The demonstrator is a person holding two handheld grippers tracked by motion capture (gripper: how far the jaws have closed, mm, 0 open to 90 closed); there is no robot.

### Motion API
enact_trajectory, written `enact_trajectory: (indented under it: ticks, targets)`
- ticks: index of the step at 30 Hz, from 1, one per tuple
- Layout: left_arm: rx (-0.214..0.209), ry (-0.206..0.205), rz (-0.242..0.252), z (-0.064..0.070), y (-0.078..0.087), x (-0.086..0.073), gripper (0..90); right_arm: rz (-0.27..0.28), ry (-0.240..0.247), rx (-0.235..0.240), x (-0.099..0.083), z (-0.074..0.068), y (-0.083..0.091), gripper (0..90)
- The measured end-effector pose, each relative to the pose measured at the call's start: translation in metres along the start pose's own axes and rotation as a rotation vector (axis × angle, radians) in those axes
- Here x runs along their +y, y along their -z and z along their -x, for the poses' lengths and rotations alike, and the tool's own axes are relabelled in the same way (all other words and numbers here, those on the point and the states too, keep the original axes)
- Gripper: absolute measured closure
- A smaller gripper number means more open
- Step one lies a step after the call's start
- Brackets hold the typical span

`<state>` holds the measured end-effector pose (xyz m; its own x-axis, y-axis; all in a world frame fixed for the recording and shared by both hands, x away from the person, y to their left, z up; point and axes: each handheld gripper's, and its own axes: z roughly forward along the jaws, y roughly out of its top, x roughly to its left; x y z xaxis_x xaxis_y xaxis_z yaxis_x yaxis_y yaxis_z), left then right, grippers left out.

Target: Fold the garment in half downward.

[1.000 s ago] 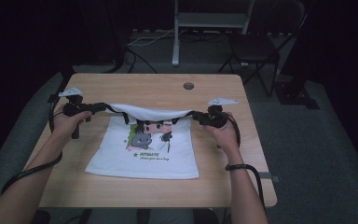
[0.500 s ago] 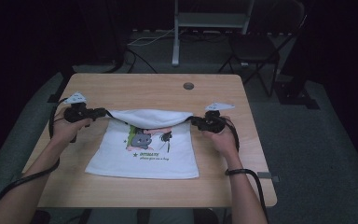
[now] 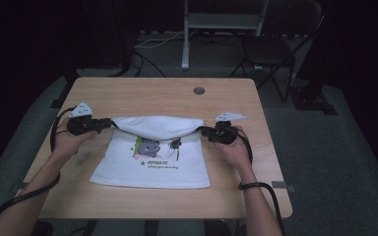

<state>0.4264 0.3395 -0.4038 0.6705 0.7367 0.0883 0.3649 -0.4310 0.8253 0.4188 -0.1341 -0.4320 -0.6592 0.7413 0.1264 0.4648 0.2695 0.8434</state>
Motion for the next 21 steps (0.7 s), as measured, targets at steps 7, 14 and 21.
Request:
enact_trajectory:
  ticks: [7, 14, 21]
  targets:
    - [-0.001, -0.012, 0.008, 0.003, 0.005, -0.001, 80.5, 0.001, 0.019, 0.003, -0.003, -0.004, 0.003, 79.3]
    - [-0.006, -0.015, 0.011, 0.006, 0.008, -0.006, 80.4, 0.004, 0.034, 0.004, -0.004, -0.008, 0.008, 79.3]
    - [-0.016, -0.023, 0.018, 0.010, 0.012, -0.008, 80.3, 0.005, 0.042, 0.007, -0.008, -0.011, 0.010, 79.3]
